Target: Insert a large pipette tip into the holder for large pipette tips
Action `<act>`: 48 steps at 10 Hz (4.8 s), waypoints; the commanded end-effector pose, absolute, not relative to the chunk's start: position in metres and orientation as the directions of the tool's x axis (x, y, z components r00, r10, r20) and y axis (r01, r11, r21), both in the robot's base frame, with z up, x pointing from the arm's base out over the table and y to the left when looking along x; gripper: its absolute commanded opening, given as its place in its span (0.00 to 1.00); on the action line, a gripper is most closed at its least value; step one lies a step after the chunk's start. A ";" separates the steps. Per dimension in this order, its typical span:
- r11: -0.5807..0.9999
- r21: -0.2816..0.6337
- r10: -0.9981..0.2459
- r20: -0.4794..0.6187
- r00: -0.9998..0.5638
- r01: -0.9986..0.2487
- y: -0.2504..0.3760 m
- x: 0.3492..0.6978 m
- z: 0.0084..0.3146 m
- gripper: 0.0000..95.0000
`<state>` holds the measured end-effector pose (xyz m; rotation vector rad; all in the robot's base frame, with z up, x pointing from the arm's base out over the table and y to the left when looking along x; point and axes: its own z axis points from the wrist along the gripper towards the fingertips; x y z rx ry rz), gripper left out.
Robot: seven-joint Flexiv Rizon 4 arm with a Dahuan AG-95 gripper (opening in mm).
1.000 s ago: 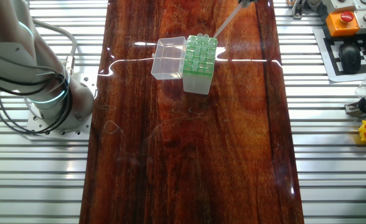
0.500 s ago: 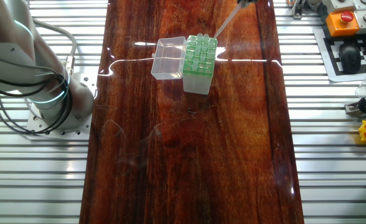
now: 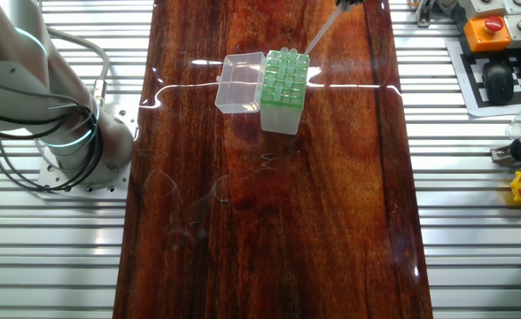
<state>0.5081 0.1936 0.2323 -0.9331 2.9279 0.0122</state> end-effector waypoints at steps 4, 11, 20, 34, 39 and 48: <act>0.821 -0.033 -0.568 -0.139 -0.811 -0.569 0.190 0.499 0.230 0.00; 0.826 -0.032 -0.558 -0.199 -0.806 -0.563 0.186 0.495 0.231 0.00; 0.819 -0.020 -0.564 -0.213 -0.798 -0.574 0.178 0.493 0.221 0.00; 0.802 0.121 -0.593 0.034 -0.805 -0.585 0.181 0.527 0.227 0.00; 0.839 0.096 -0.544 0.101 -0.833 -0.536 0.188 0.531 0.223 0.00; 0.844 0.063 -0.536 0.062 -0.842 -0.533 0.179 0.532 0.222 0.20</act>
